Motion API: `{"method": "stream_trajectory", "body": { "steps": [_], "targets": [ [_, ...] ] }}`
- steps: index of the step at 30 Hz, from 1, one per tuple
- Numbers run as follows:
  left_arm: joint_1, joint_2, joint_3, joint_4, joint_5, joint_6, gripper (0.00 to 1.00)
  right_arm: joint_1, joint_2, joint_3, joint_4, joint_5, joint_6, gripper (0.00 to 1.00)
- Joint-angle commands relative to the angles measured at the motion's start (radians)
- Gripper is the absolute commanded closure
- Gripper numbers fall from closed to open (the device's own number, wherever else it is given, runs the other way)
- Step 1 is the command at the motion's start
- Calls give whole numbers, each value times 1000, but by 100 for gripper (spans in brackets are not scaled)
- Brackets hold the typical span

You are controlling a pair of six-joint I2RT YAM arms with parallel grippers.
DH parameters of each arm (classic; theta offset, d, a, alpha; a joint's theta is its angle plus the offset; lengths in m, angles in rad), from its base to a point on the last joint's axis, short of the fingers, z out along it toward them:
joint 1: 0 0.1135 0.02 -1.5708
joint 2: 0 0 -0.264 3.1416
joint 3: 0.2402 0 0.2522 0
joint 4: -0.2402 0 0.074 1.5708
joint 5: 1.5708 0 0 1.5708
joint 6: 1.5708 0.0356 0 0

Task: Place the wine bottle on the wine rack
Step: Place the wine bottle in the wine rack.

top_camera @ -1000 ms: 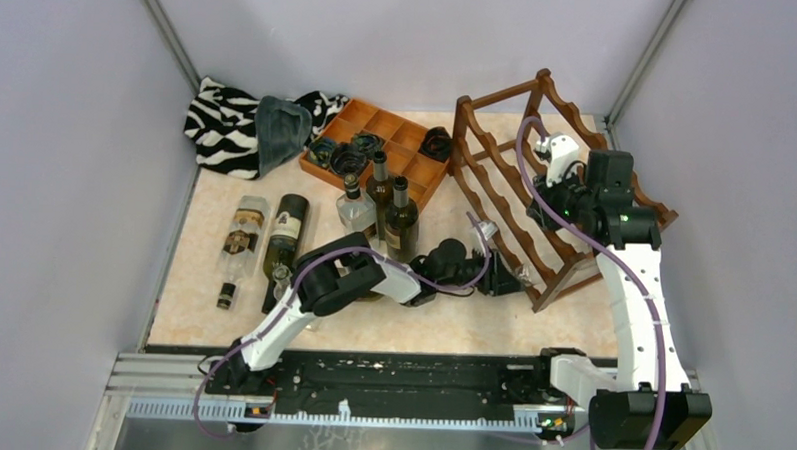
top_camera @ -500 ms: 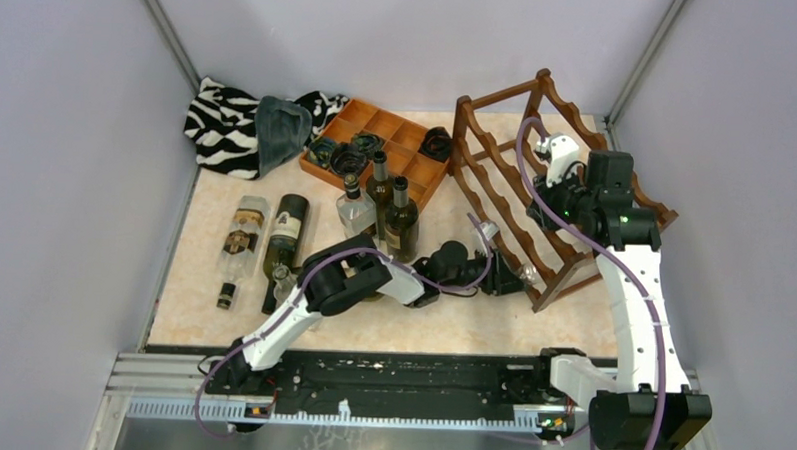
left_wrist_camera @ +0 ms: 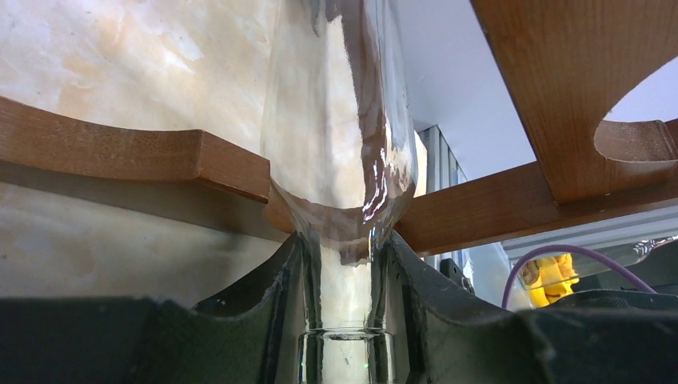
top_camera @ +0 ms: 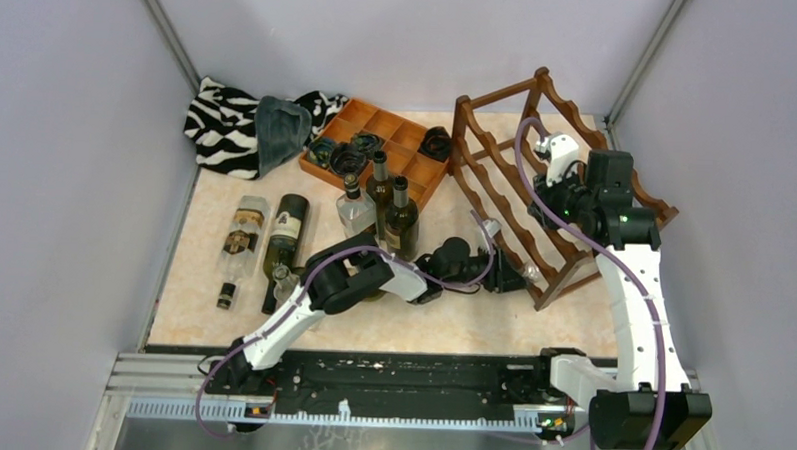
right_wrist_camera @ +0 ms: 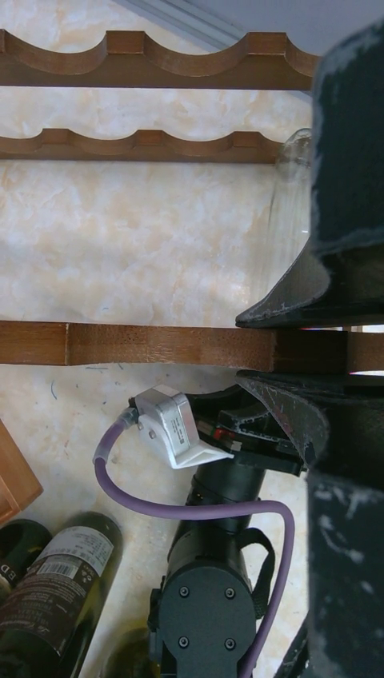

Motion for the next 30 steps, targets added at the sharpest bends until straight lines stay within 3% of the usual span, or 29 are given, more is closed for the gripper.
{"method": "stream_trajectory", "body": {
  "steps": [1,13,30],
  "targets": [
    [1,65,38,-91,-19,22,100,60,21,-20,75,-202,-5,100],
    [-5,52,-83,-19,-51,-32,100,63,26,-21,77,-196,-6,100],
    [-7,80,48,-130,-17,62,100,67,15,-30,70,-198,-7,100]
  ]
}}
